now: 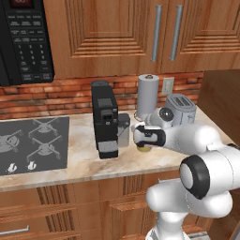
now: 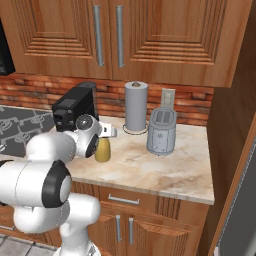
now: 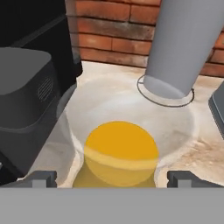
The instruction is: Move the radish and lemonade from the second highest shelf to the top shelf to make space. Then, place the pitcher from the counter on the cleared second highest shelf.
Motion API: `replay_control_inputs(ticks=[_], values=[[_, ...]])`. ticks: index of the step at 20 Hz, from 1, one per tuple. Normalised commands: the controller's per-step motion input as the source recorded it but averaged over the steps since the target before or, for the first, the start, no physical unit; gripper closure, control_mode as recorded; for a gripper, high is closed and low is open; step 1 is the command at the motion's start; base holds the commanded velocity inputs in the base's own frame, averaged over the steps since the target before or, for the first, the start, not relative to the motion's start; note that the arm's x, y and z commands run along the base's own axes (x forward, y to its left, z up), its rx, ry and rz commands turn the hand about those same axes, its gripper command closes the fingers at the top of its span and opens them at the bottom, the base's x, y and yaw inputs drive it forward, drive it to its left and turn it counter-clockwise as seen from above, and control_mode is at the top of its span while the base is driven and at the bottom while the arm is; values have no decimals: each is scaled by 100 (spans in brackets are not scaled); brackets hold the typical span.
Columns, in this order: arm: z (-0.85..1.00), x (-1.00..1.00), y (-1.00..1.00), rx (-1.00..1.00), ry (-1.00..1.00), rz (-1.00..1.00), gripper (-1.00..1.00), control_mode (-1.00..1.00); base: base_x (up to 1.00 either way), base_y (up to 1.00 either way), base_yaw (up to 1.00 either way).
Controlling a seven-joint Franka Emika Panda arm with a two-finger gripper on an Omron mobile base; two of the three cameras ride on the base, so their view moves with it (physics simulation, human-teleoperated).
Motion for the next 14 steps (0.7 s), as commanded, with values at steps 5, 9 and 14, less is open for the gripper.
replay_control_inputs(ticks=[5,9,14], values=[[-14,20,0,0,0,0,-100,-100,0,0,0],[-13,19,0,0,0,0,-100,-100,0,0,0],[-9,20,0,0,0,0,100,-100,0,0,0]])
